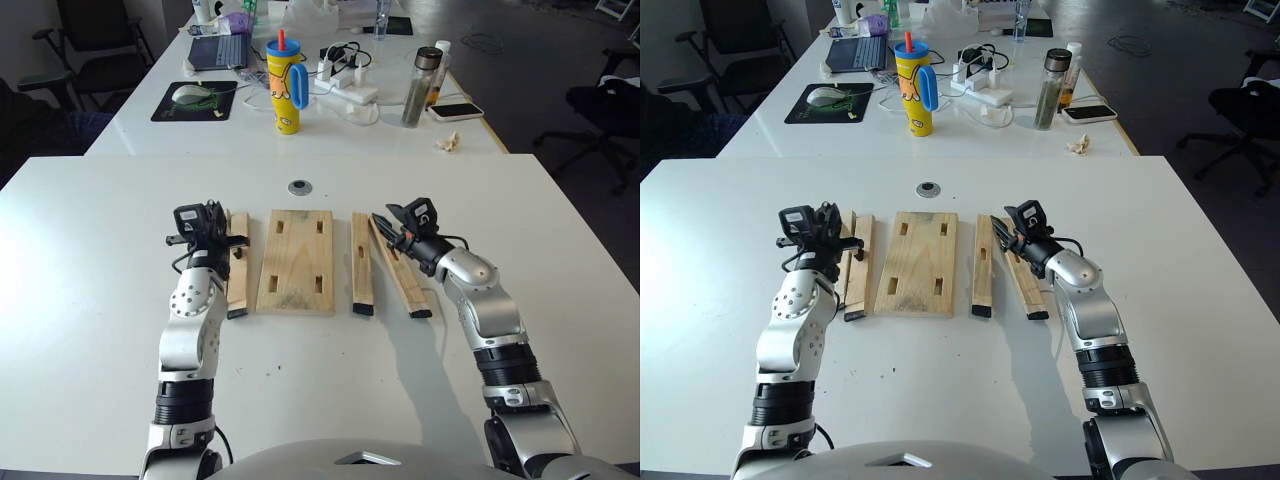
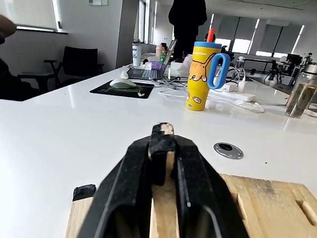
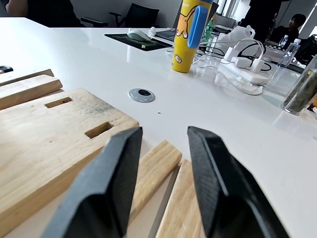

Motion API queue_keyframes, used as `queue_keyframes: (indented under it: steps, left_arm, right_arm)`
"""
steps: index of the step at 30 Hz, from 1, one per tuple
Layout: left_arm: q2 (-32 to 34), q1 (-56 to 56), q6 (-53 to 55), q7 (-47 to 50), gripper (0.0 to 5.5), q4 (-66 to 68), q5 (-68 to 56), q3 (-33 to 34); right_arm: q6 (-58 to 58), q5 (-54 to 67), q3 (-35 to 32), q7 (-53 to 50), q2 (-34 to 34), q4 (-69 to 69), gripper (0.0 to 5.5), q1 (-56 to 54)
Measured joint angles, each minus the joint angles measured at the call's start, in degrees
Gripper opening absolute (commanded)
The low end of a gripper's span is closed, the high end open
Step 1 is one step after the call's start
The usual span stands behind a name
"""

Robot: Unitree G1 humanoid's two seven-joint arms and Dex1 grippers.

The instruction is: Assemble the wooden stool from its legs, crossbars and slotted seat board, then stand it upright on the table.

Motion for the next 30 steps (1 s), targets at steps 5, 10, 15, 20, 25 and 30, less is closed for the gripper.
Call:
queue_keyframes:
  steps: [5,10,15,20,25,30]
  left_arm:
    - [0.2,2.7,-6.1,-1.9,0.44,2.5,1.1,-0.5]
    - [0.1,2.7,-8.0,-3.0,0.44,3.8,1.2,0.1]
    - [0.1,2.4,-8.7,-4.1,0.44,4.3,1.2,0.8]
    - [0.3,0.0,-7.6,-4.6,0.44,6.0,0.7,1.9]
    - [0.5,-1.6,-6.4,-5.3,0.44,6.9,0.7,2.4]
    - [0.6,-2.8,-5.5,-6.2,0.44,7.7,0.7,2.4]
  right_arm:
    - [0.7,-0.3,0.5,0.3,0.0,-0.6,1.68,0.1]
    - [1.2,-0.6,0.7,0.5,0.0,-0.7,1.68,0.1]
    - [1.3,-0.6,1.2,0.7,0.0,-0.7,1.68,0.1]
    - [1.3,-0.8,1.3,0.7,0.0,-0.1,1.68,0.1]
    - [1.2,-1.0,1.4,0.7,0.1,0.4,1.68,0.0]
    - [1.2,-1.1,1.4,0.7,0.1,0.5,1.68,-0.1]
